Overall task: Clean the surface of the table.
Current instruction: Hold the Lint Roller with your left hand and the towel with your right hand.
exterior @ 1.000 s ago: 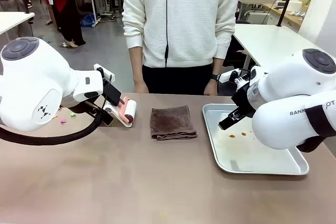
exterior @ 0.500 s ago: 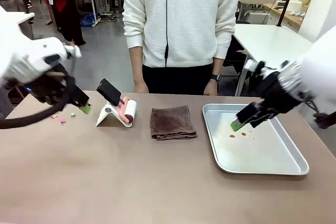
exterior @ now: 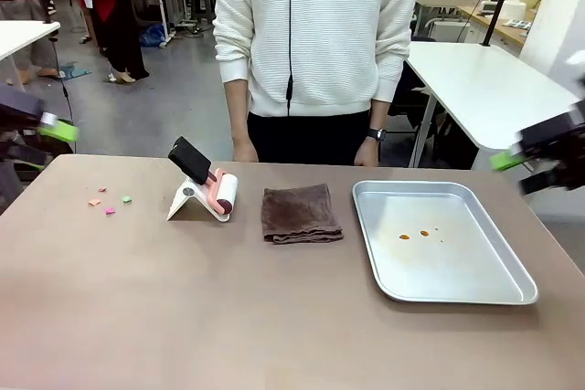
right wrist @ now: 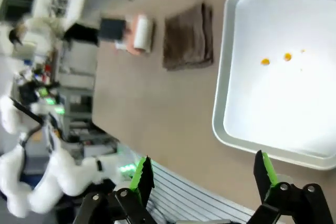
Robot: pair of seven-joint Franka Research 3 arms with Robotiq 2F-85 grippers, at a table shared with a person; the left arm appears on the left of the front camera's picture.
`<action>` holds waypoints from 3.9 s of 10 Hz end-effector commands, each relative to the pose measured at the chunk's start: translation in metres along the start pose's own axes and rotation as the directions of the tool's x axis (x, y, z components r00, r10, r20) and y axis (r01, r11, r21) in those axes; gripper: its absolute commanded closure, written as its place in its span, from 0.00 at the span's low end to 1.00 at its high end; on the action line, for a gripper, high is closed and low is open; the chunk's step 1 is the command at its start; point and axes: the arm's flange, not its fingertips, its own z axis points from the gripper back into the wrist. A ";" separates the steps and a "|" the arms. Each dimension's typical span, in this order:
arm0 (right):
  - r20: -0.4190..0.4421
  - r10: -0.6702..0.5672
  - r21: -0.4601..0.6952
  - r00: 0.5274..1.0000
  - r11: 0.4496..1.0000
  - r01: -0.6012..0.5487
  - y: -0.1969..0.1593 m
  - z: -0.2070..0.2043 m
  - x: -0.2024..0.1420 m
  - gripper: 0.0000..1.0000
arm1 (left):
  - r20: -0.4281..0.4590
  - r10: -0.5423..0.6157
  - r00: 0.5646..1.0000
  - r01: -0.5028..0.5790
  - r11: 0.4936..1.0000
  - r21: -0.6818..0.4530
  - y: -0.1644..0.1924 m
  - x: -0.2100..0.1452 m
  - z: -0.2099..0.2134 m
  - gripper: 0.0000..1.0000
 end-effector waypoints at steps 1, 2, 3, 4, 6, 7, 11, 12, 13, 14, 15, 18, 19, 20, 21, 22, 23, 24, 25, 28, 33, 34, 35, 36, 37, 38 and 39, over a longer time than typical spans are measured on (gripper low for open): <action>0.141 -0.163 0.138 0.976 0.980 0.144 -0.056 0.022 -0.073 0.00 | 0.087 0.061 0.994 -0.051 0.993 -0.111 0.041 -0.035 0.036 0.00; 0.165 -0.244 0.205 0.956 0.956 0.209 -0.085 0.040 -0.077 0.00 | 0.140 0.108 0.984 -0.087 0.985 -0.149 0.045 -0.047 0.040 0.00; 0.191 -0.340 0.286 0.921 0.917 0.279 -0.117 0.054 -0.080 0.00 | 0.177 0.164 0.971 -0.131 0.974 -0.185 0.050 -0.053 0.039 0.00; 0.211 -0.408 0.337 0.889 0.884 0.325 -0.141 0.060 -0.084 0.00 | 0.196 0.196 0.961 -0.152 0.964 -0.218 0.059 -0.062 0.041 0.00; 0.223 -0.505 0.403 0.834 0.826 0.393 -0.181 0.065 -0.094 0.00 | 0.256 0.286 0.923 -0.217 0.939 -0.268 0.065 -0.067 0.030 0.00; 0.242 -0.540 0.428 0.806 0.805 0.411 -0.195 0.067 -0.099 0.00 | 0.255 0.327 0.910 -0.260 0.929 -0.263 0.070 -0.071 0.019 0.00; 0.227 -0.546 0.386 0.807 0.811 0.440 -0.203 0.107 -0.075 0.00 | 0.234 0.315 0.920 -0.253 0.932 -0.260 0.082 -0.031 0.066 0.00; 0.227 -0.546 0.386 0.807 0.811 0.440 -0.203 0.107 -0.075 0.00 | 0.234 0.315 0.920 -0.253 0.932 -0.260 0.082 -0.031 0.066 0.00; 0.227 -0.546 0.386 0.807 0.811 0.440 -0.203 0.107 -0.075 0.00 | 0.234 0.315 0.920 -0.253 0.932 -0.260 0.082 -0.031 0.066 0.00; 0.227 -0.546 0.386 0.807 0.811 0.440 -0.203 0.107 -0.075 0.00 | 0.234 0.315 0.920 -0.253 0.932 -0.260 0.082 -0.031 0.066 0.00; 0.227 -0.546 0.386 0.807 0.811 0.440 -0.203 0.107 -0.075 0.00 | 0.234 0.315 0.920 -0.253 0.932 -0.260 0.082 -0.031 0.066 0.00; 0.287 -0.438 0.083 0.852 0.897 0.433 -0.144 0.085 -0.053 0.00 | 0.151 0.170 0.974 -0.137 0.969 -0.205 0.063 0.003 0.060 0.00; 0.295 -0.337 -0.040 0.894 0.931 0.364 -0.111 0.072 -0.037 0.00 | 0.111 0.106 0.988 -0.083 0.976 -0.201 0.049 0.028 0.053 0.00; 0.263 -0.219 -0.096 0.940 0.963 0.252 -0.076 0.054 -0.017 0.00 | 0.050 0.021 0.999 -0.012 0.982 -0.188 0.034 0.057 0.038 0.00; 0.224 -0.149 -0.154 0.963 0.970 0.186 -0.048 0.033 0.001 0.00 | -0.012 -0.009 1.000 0.007 0.982 -0.189 0.019 0.080 0.020 0.00; 0.170 -0.079 -0.196 0.982 0.974 0.112 -0.021 0.009 0.017 0.00 | -0.065 -0.007 0.998 -0.004 0.985 -0.171 0.002 0.099 -0.004 0.00; 0.135 -0.015 -0.245 0.991 0.968 0.048 0.002 -0.014 0.030 0.00 | -0.122 -0.001 0.993 -0.016 0.990 -0.137 -0.013 0.113 -0.028 0.00; 0.096 0.032 -0.257 0.995 0.966 -0.006 0.022 -0.036 0.041 0.00 | -0.188 -0.021 0.982 0.007 0.997 -0.077 -0.027 0.124 -0.056 0.00; 0.042 0.077 -0.232 0.996 0.970 -0.065 0.042 -0.067 0.050 0.00 | -0.268 -0.032 0.963 0.026 0.999 -0.025 -0.036 0.132 -0.086 0.00; -0.016 -0.010 -0.234 1.000 0.972 0.006 0.093 -0.171 0.056 0.00 | -0.424 -0.028 0.905 0.030 1.000 -0.003 -0.039 0.142 -0.139 0.00; -0.090 -0.148 -0.317 0.985 0.942 0.113 0.125 -0.286 0.033 0.00 | -0.473 0.062 0.879 -0.029 0.997 0.077 -0.005 0.127 -0.166 0.00; -0.119 -0.148 -0.298 0.982 0.948 0.107 0.124 -0.292 0.030 0.00 | -0.462 0.085 0.883 -0.050 0.995 0.087 -0.002 0.126 -0.168 0.00; -0.144 -0.158 -0.299 0.977 0.948 0.110 0.122 -0.295 0.029 0.00 | -0.458 0.088 0.884 -0.055 0.995 0.085 0.002 0.126 -0.169 0.00; -0.126 -0.155 -0.299 0.980 0.948 0.112 0.121 -0.288 0.031 0.00 | -0.433 0.099 0.896 -0.071 0.994 0.082 0.003 0.128 -0.168 0.00; -0.127 -0.158 -0.316 0.979 0.942 0.111 0.121 -0.298 0.023 0.00 | -0.406 0.158 0.900 -0.100 0.982 0.158 0.003 0.128 -0.161 0.00; -0.127 -0.158 -0.316 0.979 0.942 0.111 0.121 -0.298 0.023 0.00 | -0.460 0.072 0.885 -0.044 0.996 0.072 0.004 0.127 -0.170 0.00; -0.127 -0.158 -0.316 0.979 0.942 0.111 0.121 -0.298 0.023 0.00 | -0.460 0.072 0.885 -0.044 0.996 0.072 0.004 0.127 -0.170 0.00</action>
